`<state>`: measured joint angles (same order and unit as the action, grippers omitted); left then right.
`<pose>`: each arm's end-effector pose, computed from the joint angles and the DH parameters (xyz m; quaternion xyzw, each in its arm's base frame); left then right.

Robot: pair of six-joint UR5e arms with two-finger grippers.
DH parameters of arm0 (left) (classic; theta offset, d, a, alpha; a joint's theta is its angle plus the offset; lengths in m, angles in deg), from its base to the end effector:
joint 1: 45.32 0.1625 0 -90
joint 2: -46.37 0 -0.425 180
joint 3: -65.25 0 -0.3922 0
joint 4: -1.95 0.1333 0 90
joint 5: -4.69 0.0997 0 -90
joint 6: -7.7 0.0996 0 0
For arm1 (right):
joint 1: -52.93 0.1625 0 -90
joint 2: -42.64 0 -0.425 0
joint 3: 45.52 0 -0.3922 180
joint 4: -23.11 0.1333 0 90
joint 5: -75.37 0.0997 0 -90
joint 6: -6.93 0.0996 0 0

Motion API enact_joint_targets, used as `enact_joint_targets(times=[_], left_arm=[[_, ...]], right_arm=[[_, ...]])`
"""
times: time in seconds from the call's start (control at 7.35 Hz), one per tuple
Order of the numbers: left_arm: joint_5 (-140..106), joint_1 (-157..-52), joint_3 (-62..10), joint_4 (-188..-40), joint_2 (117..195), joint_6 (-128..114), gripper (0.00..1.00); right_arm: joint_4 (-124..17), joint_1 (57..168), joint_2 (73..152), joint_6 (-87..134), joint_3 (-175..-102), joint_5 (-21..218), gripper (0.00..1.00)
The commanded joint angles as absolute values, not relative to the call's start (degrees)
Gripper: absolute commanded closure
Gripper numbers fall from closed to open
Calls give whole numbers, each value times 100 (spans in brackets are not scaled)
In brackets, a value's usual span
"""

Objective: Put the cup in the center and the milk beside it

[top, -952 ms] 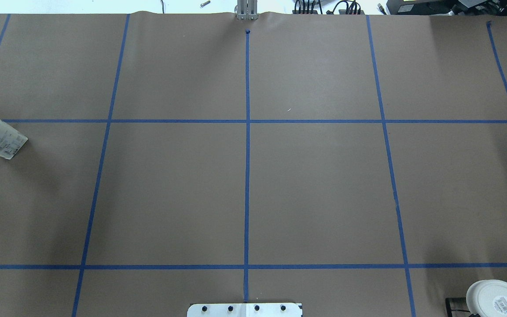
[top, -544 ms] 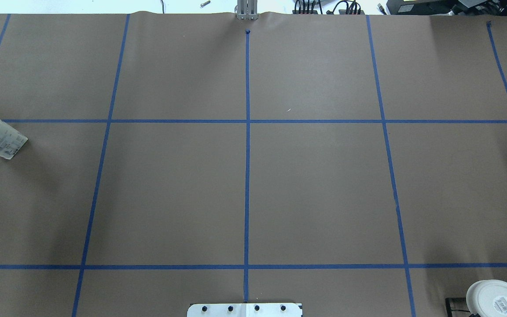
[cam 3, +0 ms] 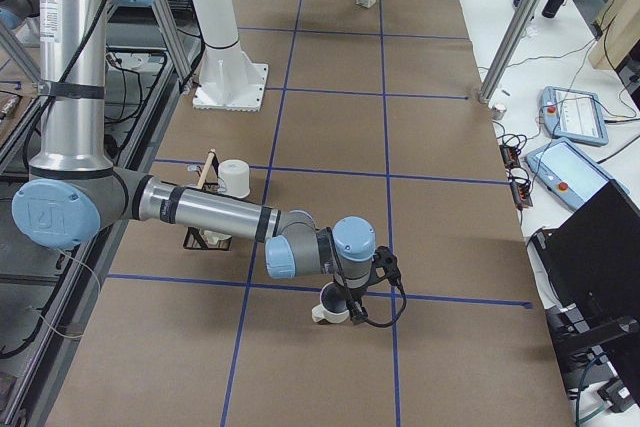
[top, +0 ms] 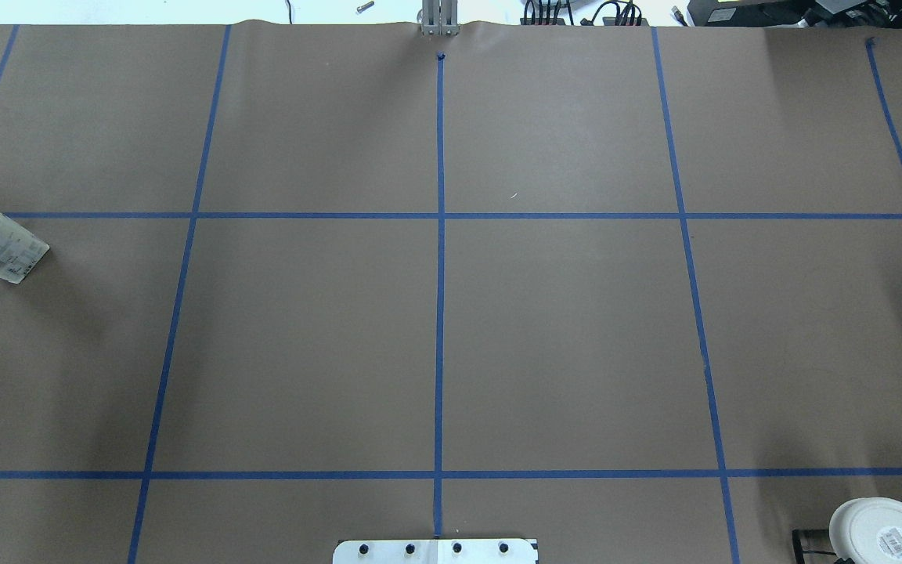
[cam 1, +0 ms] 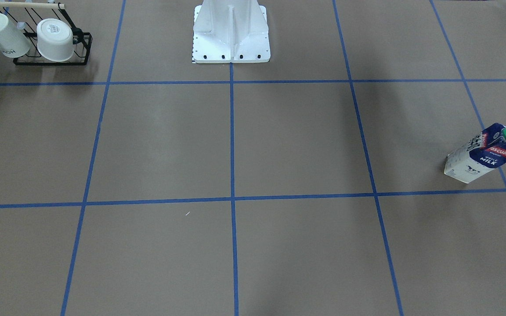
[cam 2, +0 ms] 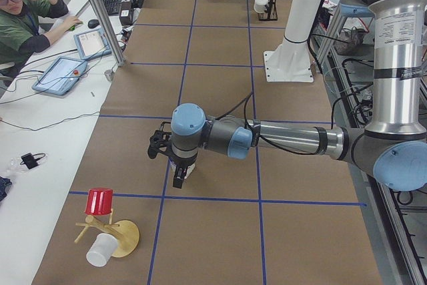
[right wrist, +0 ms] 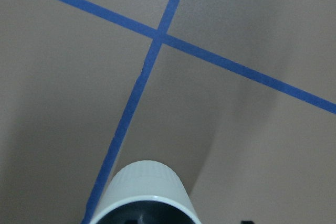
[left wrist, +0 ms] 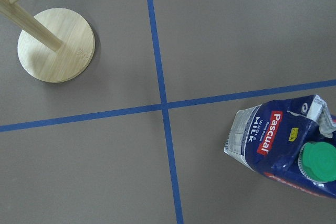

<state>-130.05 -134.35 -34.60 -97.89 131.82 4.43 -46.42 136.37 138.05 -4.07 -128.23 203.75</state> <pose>-0.0552 -0.4725 0.5922 0.1078 0.3815 0.0317 0.9175 0.0194 -0.4571 0.7357 0.0766 -0.3252 -0.1658 0.9278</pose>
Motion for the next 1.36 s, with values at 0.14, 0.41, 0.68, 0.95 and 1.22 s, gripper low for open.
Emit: enact_joint_targets(times=[0.14,0.41,0.68,0.95,1.22], left_arm=[[-13005,-13435,-3468,-9789,13189,436,1],[-13005,-13435,-3468,-9789,13189,436,1],[-13005,-13435,-3468,-9789,13189,436,1],[-13005,-13435,-3460,-9789,13180,436,1],[-13005,-13435,-3442,-9789,13180,436,1]], right_arm=[[-4641,13538,13888,-441,-12822,20316,100],[-4641,13538,13880,-528,-12857,20316,100],[-4737,13555,13705,-485,-13111,20544,100],[-4747,13564,13145,-423,-13209,20667,100],[-4677,13468,12397,204,-13252,21506,100]])
